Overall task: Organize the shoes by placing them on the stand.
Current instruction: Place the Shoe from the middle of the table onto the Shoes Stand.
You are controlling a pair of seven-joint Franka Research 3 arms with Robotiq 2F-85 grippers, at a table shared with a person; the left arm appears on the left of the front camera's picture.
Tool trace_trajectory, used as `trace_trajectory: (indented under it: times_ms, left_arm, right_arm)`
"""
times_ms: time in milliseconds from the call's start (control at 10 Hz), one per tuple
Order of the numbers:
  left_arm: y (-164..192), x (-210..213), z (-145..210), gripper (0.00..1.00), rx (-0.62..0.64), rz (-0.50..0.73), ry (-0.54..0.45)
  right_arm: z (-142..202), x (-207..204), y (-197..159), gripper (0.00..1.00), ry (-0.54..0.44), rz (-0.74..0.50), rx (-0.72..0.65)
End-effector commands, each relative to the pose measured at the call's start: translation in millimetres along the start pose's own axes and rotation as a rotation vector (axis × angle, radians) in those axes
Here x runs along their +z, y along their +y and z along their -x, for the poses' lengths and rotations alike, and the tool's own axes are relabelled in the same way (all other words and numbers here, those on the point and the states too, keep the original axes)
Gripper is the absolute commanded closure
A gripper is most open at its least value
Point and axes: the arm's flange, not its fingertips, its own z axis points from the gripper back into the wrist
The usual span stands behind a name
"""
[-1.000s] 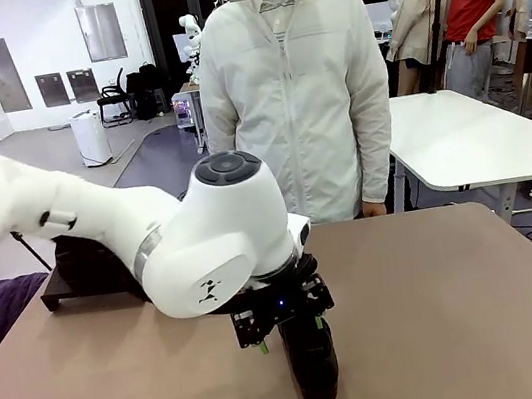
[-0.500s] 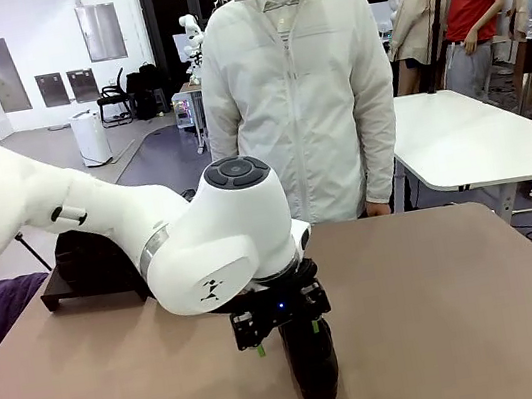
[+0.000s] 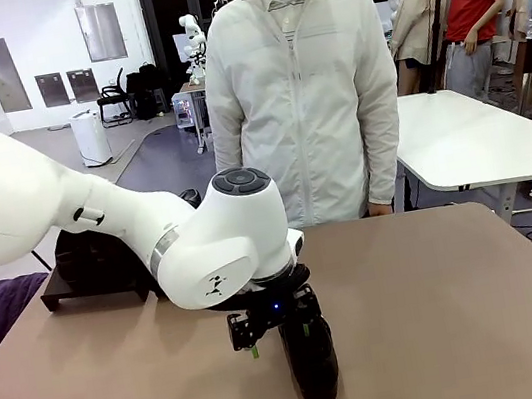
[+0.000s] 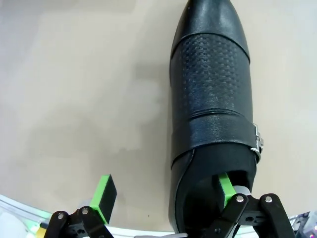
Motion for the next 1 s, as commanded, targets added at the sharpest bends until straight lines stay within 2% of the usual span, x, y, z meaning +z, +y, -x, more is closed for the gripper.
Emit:
trace_trajectory:
  times_ms: [0,100,900]
  left_arm:
    - [-6,-1,-1,0.6,-0.002,-0.009,-0.037]
    - [-5,0,-1,1.0,-0.006,-0.002,-0.041]
    - [-2,0,9,1.0,-0.067,0.047,-0.077]
  right_arm:
    - [1,2,-2,0.0,0.001,-0.017,0.023]
    - [1,2,-2,0.0,0.001,-0.017,0.023]
    - [1,2,-2,0.0,0.001,-0.017,0.023]
